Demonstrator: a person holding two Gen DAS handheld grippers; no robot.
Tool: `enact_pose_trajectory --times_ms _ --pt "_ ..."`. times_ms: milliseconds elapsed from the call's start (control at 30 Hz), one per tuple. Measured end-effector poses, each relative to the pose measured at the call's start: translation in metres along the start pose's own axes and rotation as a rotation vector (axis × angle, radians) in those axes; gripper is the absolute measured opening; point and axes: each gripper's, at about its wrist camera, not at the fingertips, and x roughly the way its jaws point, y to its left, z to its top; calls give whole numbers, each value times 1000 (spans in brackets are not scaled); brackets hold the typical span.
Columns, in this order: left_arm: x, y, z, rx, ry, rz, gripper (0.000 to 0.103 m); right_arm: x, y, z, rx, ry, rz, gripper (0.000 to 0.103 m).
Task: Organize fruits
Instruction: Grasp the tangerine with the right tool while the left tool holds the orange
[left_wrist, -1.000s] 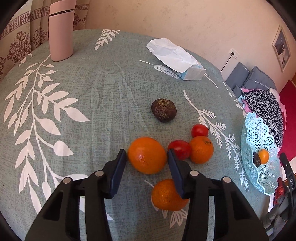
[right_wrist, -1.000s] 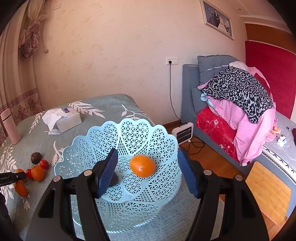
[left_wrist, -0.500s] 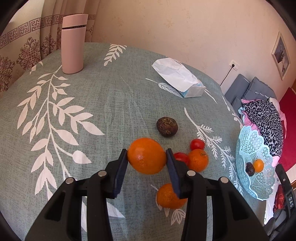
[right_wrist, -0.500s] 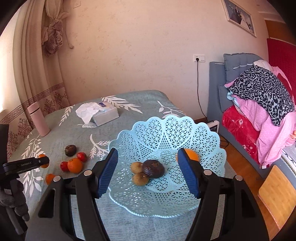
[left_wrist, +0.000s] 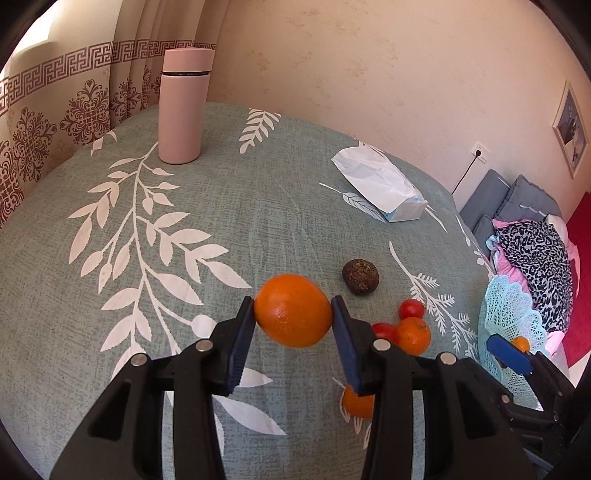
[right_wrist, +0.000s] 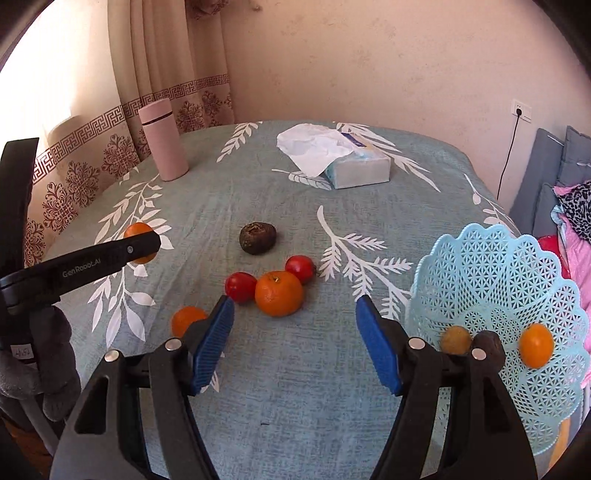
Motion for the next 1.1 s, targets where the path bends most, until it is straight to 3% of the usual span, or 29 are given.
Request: enact_pose_trajectory --times_ms 100,333,567,633,700,1100 --pt "-1 3 1 -11 -2 0 42 14 8 3 -33 19 1 68" --pt "-1 5 1 -23 1 3 42 49 7 8 -43 89 3 51" --pt "0 4 1 -18 3 3 42 69 -1 6 1 134 38 51" --pt "0 4 1 -17 3 3 42 74 0 5 4 144 49 45" --pt "0 4 0 -17 3 4 42 73 2 6 1 139 56 40" --pt "1 2 -1 -7 2 -3 42 36 -3 10 49 67 78 40"
